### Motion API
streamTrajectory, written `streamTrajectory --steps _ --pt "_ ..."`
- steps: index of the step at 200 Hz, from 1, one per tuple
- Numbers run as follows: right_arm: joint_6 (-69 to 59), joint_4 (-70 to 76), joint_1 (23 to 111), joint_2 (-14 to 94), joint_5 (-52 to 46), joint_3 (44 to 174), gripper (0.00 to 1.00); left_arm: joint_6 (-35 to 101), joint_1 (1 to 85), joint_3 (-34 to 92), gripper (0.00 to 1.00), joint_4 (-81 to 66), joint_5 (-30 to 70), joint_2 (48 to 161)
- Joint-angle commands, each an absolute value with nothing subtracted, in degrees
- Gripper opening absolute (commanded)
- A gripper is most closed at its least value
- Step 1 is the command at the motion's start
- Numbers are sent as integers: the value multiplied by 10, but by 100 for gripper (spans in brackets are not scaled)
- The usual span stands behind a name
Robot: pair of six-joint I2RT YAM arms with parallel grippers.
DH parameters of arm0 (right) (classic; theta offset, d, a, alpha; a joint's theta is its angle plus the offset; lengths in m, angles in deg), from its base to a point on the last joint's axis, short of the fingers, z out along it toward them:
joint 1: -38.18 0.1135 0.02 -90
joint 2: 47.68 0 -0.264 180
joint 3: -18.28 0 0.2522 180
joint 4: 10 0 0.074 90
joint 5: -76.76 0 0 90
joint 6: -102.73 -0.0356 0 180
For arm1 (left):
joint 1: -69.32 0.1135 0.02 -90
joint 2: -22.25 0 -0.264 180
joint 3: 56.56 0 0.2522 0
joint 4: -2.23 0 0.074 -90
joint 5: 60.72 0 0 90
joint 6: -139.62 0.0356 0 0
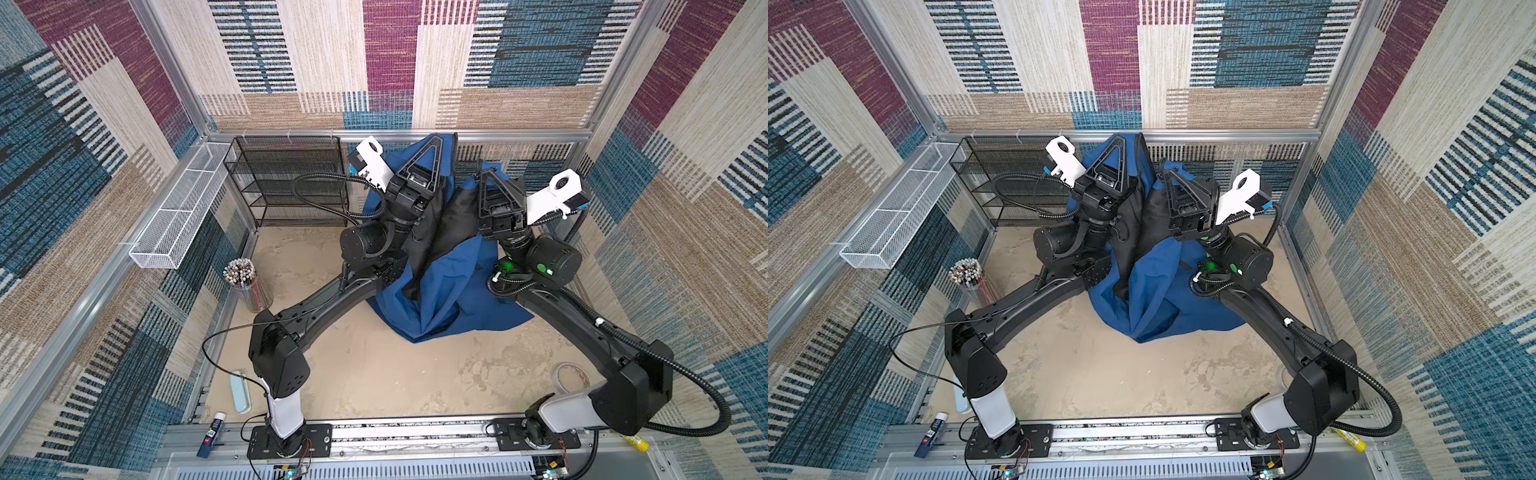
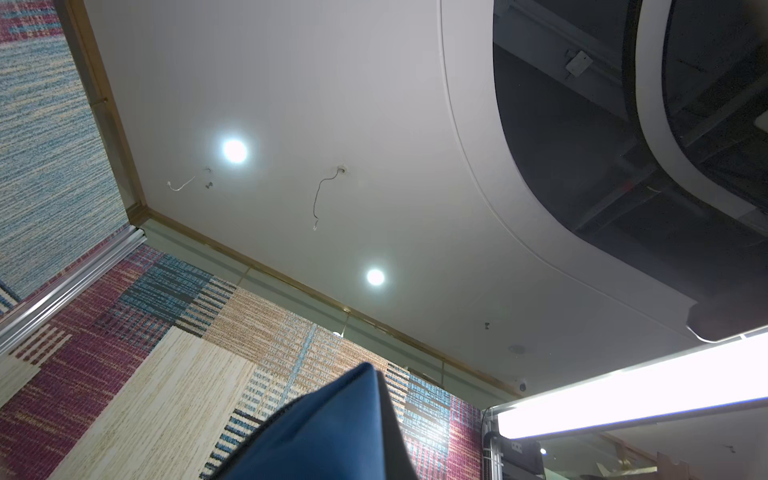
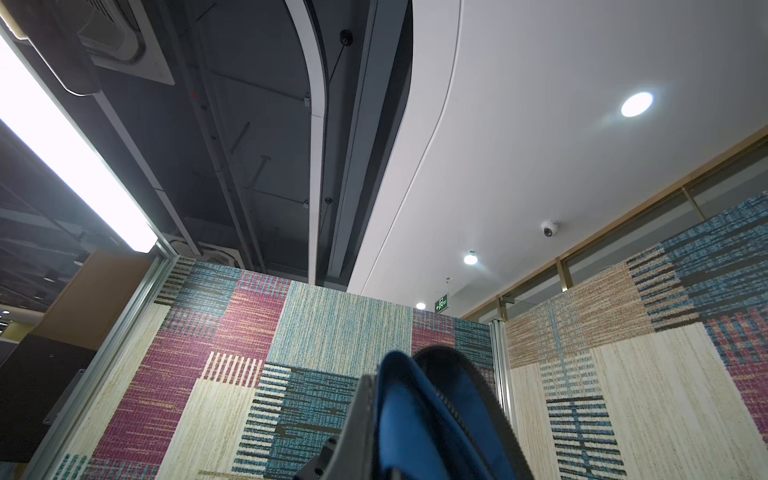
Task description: Zip up the jacket
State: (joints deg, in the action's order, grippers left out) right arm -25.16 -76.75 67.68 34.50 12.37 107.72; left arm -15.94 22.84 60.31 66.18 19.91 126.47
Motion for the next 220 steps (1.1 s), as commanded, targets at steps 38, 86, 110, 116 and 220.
streamTrajectory --steps 38,86,110,116,220 --pt "-238 -1023 677 350 153 1105 0 -138 230 630 0 692 188 1276" --pt "-261 -1023 677 370 176 1140 0 -152 229 676 0 692 195 1306" --pt "-268 -1023 677 375 172 1144 0 -159 228 701 0 691 194 1317" --pt "-270 -1022 677 376 165 1143 0 -160 228 702 0 692 194 1319" --pt "-287 -1023 677 393 148 1153 0 -157 221 711 0 692 194 1324"
